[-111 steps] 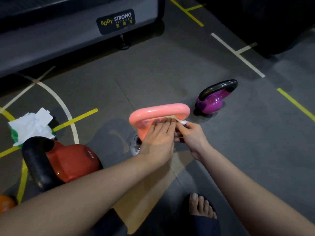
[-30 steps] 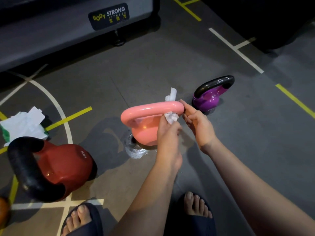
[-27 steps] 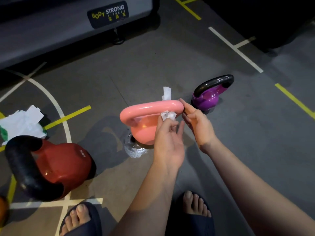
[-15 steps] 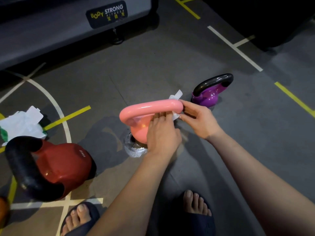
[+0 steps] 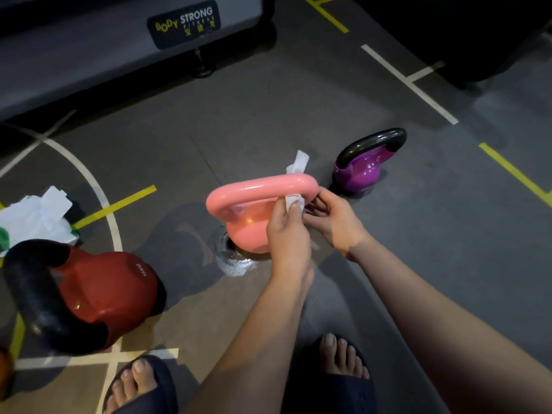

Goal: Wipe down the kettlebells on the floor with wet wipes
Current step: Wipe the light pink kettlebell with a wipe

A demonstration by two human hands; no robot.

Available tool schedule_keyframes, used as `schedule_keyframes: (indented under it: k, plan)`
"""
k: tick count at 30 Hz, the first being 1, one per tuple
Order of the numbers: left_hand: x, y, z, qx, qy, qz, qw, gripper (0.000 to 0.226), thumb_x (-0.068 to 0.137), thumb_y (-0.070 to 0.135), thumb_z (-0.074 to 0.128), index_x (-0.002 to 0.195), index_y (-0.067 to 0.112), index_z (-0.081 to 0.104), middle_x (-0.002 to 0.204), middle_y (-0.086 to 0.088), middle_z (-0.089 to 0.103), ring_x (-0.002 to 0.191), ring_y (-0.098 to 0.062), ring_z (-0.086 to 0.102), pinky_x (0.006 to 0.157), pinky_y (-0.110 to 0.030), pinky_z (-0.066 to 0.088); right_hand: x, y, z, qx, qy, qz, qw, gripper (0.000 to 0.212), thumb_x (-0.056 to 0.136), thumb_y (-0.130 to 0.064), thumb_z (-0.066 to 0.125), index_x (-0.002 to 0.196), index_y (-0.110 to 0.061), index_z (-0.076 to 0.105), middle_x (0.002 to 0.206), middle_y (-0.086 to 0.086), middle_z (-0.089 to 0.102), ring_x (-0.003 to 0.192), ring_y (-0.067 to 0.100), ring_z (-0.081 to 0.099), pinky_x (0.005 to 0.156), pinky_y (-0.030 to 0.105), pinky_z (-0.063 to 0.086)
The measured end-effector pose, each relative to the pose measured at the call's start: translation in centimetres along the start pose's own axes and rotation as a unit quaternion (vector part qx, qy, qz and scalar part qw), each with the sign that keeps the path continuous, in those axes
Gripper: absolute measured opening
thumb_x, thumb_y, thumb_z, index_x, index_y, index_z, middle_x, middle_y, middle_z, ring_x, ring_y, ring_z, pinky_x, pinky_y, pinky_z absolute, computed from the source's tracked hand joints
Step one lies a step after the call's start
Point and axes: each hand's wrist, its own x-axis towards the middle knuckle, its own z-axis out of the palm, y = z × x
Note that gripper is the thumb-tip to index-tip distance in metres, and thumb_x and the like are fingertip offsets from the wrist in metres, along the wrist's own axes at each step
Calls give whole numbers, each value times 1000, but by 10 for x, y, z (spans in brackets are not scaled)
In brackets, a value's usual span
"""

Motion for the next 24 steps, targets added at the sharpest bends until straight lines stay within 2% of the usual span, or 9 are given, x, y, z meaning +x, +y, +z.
schedule_keyframes:
  k: [3,6,8,10,12,14,17,20,24]
  plan:
    - [-3,7,2,-127,-8,-52,990,27,101,2,50,115,12,70,111,-10,74,113,-24,68,107,-38,49,0,3,2,10,6,5,1000,39,91,7,68,129,1,59,122,10,72,118,17,65,102,27,51]
    - [3,13,-9,-223,-25,-91,970,34,99,-2,45,121,12,67,128,-12,69,128,-24,61,118,-39,39,2,1,1,-7,12,1,1000,38,94,3,67,131,-2,62,124,10,72,119,14,65,108,31,48]
    - [5,14,-20,-275,-10,-107,955,39,101,1,44,136,9,60,128,-11,69,121,-21,64,115,-36,42,4,1,2,-27,19,-6,999,39,95,3,66,133,-3,61,125,9,72,117,11,65,109,31,48]
    - [3,14,-24,-283,5,-98,954,38,104,4,45,139,10,57,120,-6,72,111,-14,69,110,-32,46,5,2,2,-41,20,-10,999,39,96,-1,66,134,-8,61,125,5,72,119,11,65,109,31,48]
    - [2,11,-19,-234,-5,-79,969,30,106,7,46,131,15,62,122,-4,72,117,-14,67,115,-35,43,6,2,1,-42,17,-10,999,40,95,-1,67,134,-6,61,125,7,72,120,14,65,108,32,48]
    - [2,8,-8,-171,-23,-60,983,24,105,5,50,119,13,68,124,-9,72,124,-21,64,117,-41,41,6,3,-1,-48,11,-14,999,39,95,3,65,133,-2,60,124,12,72,117,15,66,106,32,49]
    - [7,8,-1,-124,-30,-66,990,21,102,1,54,108,10,71,112,-8,73,115,-20,66,115,-45,43,6,4,-2,-52,13,-13,999,36,96,3,64,131,-4,61,123,11,72,120,20,66,109,38,49]
    - [8,12,-15,-196,-32,-106,974,20,102,3,52,111,10,69,119,-10,72,121,-21,66,116,-40,42,5,5,0,-59,20,-21,998,37,96,0,65,132,-7,62,124,7,72,122,19,65,111,43,47]
    - [-2,20,-36,-287,13,-133,949,19,103,5,51,116,9,65,113,-10,75,98,-15,74,99,-32,54,4,5,2,-66,35,-30,997,39,96,-1,66,134,-9,62,124,3,73,120,13,66,109,34,49]
